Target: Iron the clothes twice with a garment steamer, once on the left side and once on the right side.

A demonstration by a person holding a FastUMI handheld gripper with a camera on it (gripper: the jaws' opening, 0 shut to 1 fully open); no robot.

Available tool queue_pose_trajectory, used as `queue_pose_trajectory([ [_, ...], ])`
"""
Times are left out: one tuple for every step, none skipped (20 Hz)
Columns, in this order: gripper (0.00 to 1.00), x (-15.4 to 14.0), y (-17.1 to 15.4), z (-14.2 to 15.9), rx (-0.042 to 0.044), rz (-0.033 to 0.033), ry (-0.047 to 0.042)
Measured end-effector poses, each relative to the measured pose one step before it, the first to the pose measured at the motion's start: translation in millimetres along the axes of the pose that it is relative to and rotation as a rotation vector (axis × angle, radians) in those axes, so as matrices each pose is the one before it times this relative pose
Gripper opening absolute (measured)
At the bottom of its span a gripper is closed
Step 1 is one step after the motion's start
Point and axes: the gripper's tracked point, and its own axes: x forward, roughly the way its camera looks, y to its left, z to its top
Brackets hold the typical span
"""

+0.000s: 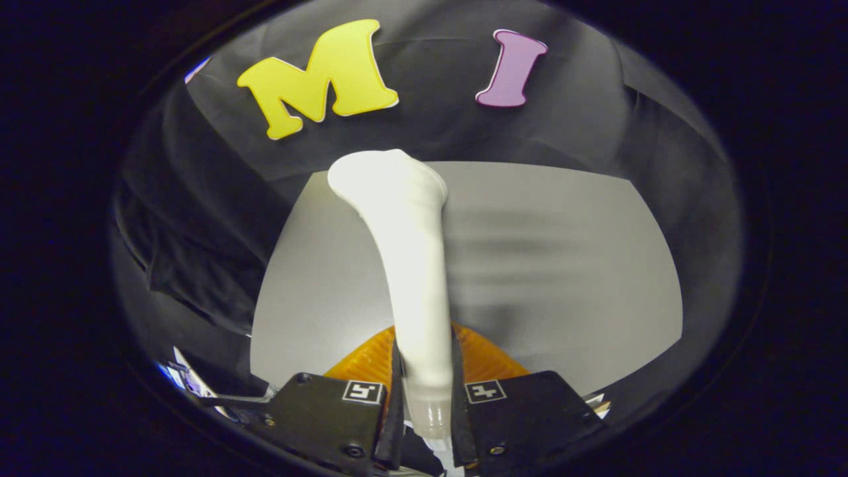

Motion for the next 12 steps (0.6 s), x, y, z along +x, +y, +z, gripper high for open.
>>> queue_pose_trajectory([
  [0.31,-0.43,1.93,-1.13,0.01264,0.00292,-0.00459],
  [0.32,-2.74,1.34,-0.68,0.01406,0.00318,-0.00831],
  [0.31,-1.36,1.24,-3.67,0.00798,0.00135,-0.00624],
  [0.31,-2.75,1.54,-3.24,0.00832,0.00289,-0.00557],
  [0.31,-4.19,1.47,-5.19,0.00823,0.00260,-0.00513],
  [0.31,-3.97,1.25,-4.42,0.00757,0.00082,-0.00589],
  [0.31,-6.08,1.55,-5.05,0.00241,-0.00140,-0.00943],
  [0.31,-6.62,1.35,-3.02,0.00028,-0.00035,-0.01255],
  [0.31,-7.09,2.84,-2.48,0.00324,0.00232,-0.01681],
  [0.31,-7.70,3.31,-1.08,0.00350,0.00524,-0.01674],
  [0.31,-10.49,3.92,-2.14,0.00167,0.00474,-0.02260],
  [0.31,-10.65,3.78,-1.28,-0.00172,0.00462,-0.02131],
])
